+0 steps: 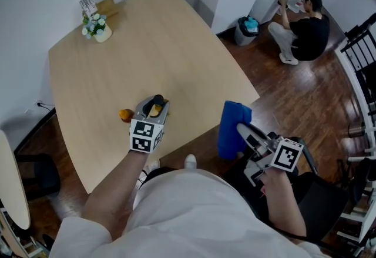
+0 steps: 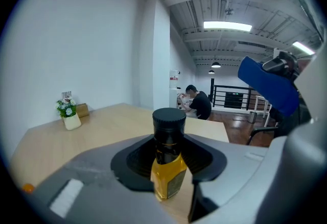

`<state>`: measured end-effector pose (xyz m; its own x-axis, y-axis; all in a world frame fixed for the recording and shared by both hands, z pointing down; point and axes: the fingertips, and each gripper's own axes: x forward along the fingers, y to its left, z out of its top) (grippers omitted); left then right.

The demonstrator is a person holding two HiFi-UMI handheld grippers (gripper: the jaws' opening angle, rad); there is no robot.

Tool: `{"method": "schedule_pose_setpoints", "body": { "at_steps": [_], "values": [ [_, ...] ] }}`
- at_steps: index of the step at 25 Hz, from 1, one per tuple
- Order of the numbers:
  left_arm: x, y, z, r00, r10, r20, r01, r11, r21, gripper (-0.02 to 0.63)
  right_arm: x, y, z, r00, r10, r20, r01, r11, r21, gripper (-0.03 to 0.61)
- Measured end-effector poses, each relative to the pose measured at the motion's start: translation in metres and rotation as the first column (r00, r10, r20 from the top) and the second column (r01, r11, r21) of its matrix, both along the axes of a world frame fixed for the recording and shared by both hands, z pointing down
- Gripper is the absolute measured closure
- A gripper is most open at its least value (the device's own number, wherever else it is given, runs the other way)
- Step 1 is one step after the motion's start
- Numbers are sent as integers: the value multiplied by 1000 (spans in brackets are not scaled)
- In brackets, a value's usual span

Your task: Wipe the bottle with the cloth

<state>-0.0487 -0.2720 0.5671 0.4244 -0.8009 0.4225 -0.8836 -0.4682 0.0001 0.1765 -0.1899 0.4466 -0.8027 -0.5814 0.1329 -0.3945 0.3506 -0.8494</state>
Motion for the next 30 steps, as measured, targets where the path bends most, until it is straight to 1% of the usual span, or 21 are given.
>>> {"method": "schedule_pose_setpoints", "body": {
  "at_steps": [5,9,12,15,17,19,21,23,24,26,28,30],
  "values": [
    [-2,0,-1,1000,-8,24,9,1000,-6,452,-7,3,2,1000,-21,8,21,1000,1,499],
    [-5,5,-15,999,-20,46,20,1000,12,415,-11,7,1,999,-44,-1,44,999,19,499],
    [-13,26,-31,998,-46,42,45,999,25,400,-19,12,-1,996,-83,-44,87,992,92,499],
    [-20,69,-45,996,-54,65,54,999,10,400,-35,24,-1,986,-143,-82,156,972,174,497],
    [-22,99,-52,994,-25,108,26,1000,-2,400,-47,30,2,976,-180,-125,205,951,230,497],
    [-17,129,-57,989,28,145,-25,999,-23,402,-58,36,7,961,-211,-178,254,928,273,497],
    [-9,162,-61,977,107,183,-99,994,-51,412,-69,45,14,946,-233,-228,295,909,295,497],
    [-4,193,-67,957,189,220,-178,982,-69,435,-82,56,18,933,-241,-266,320,896,309,497],
    [-4,207,-70,949,221,225,-209,975,-76,436,-89,64,18,930,-240,-279,325,892,316,497],
    [-6,231,-74,944,260,205,-247,965,-86,436,-99,81,15,930,-226,-291,318,889,328,497],
    [-12,249,-78,945,275,179,-265,961,-78,436,-105,102,12,929,-206,-307,308,890,335,497],
    [-26,269,-86,945,282,164,-276,959,-57,437,-112,127,12,923,-190,-333,305,891,336,497]
  ]
}}
